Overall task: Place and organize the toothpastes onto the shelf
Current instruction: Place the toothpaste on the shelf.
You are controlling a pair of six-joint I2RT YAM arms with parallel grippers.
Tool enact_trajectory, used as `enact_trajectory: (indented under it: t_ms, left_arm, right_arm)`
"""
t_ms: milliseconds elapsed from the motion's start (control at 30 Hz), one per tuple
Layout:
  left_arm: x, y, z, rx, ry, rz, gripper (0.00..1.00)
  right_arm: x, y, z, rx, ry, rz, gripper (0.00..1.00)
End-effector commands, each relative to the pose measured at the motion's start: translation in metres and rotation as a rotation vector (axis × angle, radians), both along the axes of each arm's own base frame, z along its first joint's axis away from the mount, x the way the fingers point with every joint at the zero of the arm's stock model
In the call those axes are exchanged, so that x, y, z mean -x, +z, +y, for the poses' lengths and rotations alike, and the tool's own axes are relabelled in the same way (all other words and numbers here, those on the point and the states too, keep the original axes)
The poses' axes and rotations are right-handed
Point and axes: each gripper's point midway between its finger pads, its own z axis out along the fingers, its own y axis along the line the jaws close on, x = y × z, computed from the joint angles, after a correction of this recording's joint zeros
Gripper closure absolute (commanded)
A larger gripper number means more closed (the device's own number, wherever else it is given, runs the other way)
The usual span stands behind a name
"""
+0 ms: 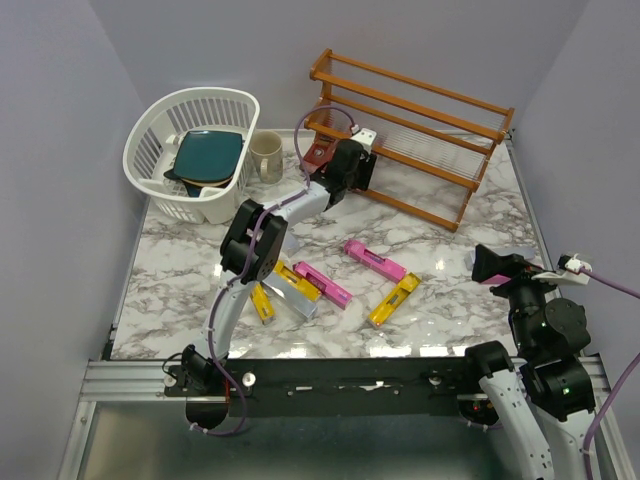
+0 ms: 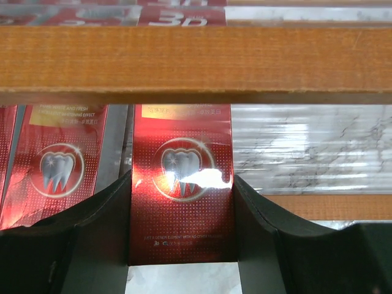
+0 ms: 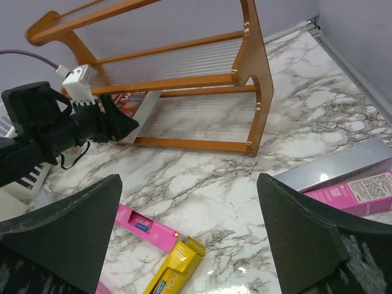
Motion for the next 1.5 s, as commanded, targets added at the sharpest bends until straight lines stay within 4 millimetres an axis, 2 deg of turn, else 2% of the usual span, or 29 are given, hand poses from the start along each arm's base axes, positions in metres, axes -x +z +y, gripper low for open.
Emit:
enact_trajectory:
  t_ms: [0, 267, 533, 600, 667, 833, 1033, 1100, 1467]
  left_arm:
    - [-0.019, 0.018, -0.006, 0.044, -0.004, -0.056, 0.50]
    - [-0.024, 0.013, 0.004, 0.026, 0.032, -0.037, 0.40]
    - [-0.022, 0.012, 0.008, 0.013, 0.034, -0.038, 0.21]
    - [-0.020, 0.011, 0.010, 0.011, 0.037, -0.037, 0.21]
    - [-0.019, 0.019, 0.009, 0.023, 0.035, -0.054, 0.21]
    - [-0.018, 0.020, 0.018, 0.001, 0.070, -0.062, 0.30]
    - [-0.017, 0.018, 0.027, -0.042, 0.117, -0.071, 0.31]
    - [-0.018, 0.024, 0.029, -0.052, 0.130, -0.088, 0.31]
    - [-0.011, 0.044, 0.031, -0.054, 0.137, -0.131, 0.19]
  right_arm:
    - [-0.003, 0.001, 0.004, 0.015, 0.023, -0.011, 0.00]
    - [-0.004, 0.000, 0.007, 0.018, 0.035, -0.007, 0.00]
    - [-0.005, 0.000, 0.010, 0.023, 0.052, -0.002, 0.00]
    - [-0.006, -0.001, 0.010, 0.023, 0.055, 0.002, 0.00]
    - [-0.005, -0.001, 0.010, 0.024, 0.056, -0.001, 0.00]
    - [-0.006, -0.001, 0.012, 0.025, 0.067, -0.002, 0.01]
    - [-0.005, 0.000, 0.014, 0.023, 0.075, -0.004, 0.01]
    - [-0.006, -0.001, 0.014, 0.026, 0.076, -0.002, 0.01]
    - [-0.006, -0.001, 0.017, 0.028, 0.092, -0.003, 0.01]
